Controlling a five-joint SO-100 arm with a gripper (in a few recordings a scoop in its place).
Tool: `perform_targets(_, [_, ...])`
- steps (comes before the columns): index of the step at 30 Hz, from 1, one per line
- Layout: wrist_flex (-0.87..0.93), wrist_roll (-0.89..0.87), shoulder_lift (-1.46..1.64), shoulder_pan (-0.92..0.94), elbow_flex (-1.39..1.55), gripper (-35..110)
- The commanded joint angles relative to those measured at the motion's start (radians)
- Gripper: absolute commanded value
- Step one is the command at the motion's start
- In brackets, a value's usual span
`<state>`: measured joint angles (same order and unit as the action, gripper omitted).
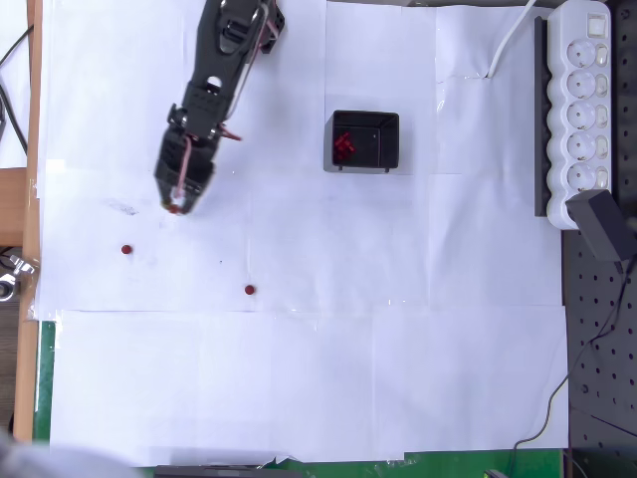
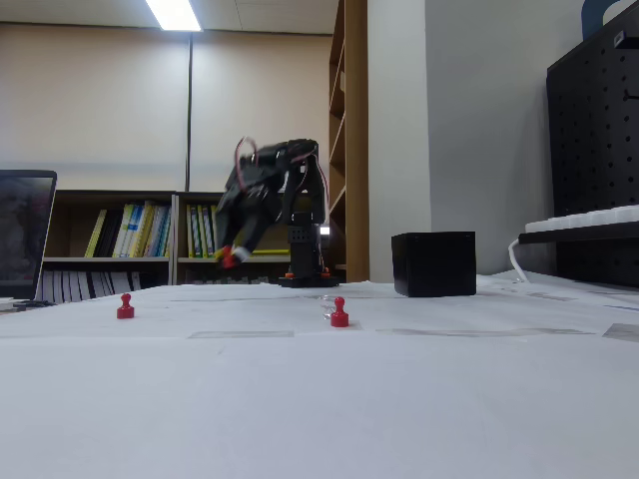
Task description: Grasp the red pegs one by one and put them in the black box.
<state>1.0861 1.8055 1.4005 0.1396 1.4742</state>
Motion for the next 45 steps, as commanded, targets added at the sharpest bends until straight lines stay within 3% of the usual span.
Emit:
perform_targets(1, [0.56,0.155,-0.095,-0.255,0.339,0])
perform_targets(4, [0.704,0.285,-0.091,-0.486,0.483,0])
perform_targets(8, [0.715,0.442,-0.04,-0.744,0.563,0])
perform_targets(15, [0.538,0.549,0.098,-0.934,0.453,0])
perform_targets(26, [0.304,0.548,0.213,-0.919,0.239,3])
perform_targets(37, [0.44,0.549,0.149,-0.899,0.382,16])
perform_targets(45, [0.551,0.451,-0.008,-0.696,0.649,16])
